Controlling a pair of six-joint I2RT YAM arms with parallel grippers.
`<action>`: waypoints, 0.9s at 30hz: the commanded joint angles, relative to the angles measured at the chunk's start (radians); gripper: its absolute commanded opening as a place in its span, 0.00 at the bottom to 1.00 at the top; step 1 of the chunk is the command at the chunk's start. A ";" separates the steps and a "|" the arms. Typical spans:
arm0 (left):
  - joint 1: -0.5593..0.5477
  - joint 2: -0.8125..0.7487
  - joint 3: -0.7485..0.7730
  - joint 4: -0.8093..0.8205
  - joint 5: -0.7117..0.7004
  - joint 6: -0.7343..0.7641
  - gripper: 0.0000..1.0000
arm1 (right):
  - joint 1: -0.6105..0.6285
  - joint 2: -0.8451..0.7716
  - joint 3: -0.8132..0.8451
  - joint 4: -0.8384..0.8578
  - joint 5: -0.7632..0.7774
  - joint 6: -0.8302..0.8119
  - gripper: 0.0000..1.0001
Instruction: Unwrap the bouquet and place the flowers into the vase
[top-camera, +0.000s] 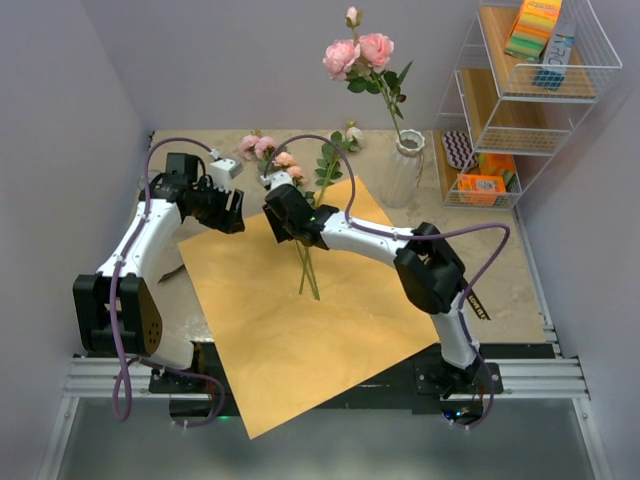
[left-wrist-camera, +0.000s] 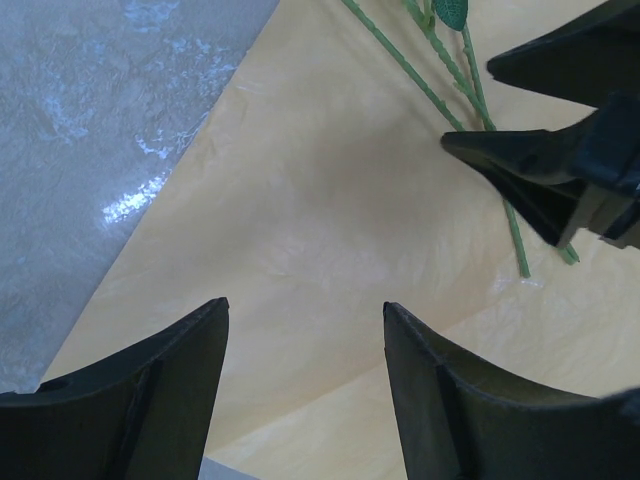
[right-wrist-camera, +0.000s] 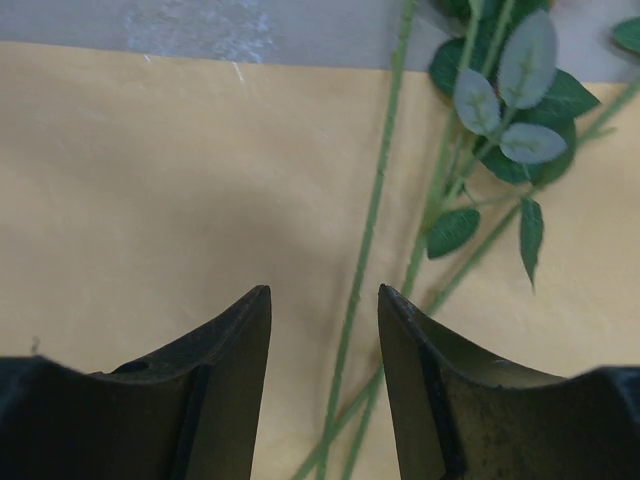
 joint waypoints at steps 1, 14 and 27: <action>0.027 -0.006 0.007 0.022 0.022 0.003 0.68 | -0.012 0.088 0.202 -0.005 -0.075 -0.054 0.50; 0.081 -0.021 0.020 0.002 0.079 0.007 0.68 | -0.101 0.352 0.572 -0.128 -0.110 -0.079 0.53; 0.097 -0.034 0.017 0.004 0.099 0.015 0.68 | -0.120 0.458 0.657 -0.156 -0.145 -0.027 0.54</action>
